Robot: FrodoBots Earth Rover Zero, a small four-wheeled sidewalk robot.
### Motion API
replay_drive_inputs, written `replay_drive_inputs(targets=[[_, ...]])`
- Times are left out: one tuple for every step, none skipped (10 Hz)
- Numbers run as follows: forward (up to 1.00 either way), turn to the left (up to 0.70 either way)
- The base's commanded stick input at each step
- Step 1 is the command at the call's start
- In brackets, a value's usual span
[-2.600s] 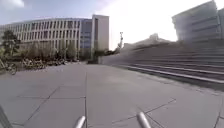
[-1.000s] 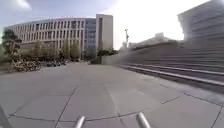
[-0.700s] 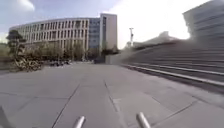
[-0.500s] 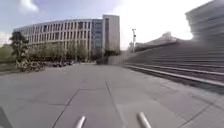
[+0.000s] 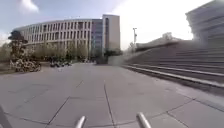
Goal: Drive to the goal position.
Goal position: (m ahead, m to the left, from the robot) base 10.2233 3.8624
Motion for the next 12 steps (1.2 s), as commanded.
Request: replay_drive_inputs(targets=[[1.0,0.12],[1.0,0.27],[1.0,0.27],[1.0,0.22],[1.0,0.0],[1.0,0.0],[1.0,0.0],[1.0,0.0],[1.0,0.0],[1.0,0.0],[1.0,0.0],[1.0,0.0]])
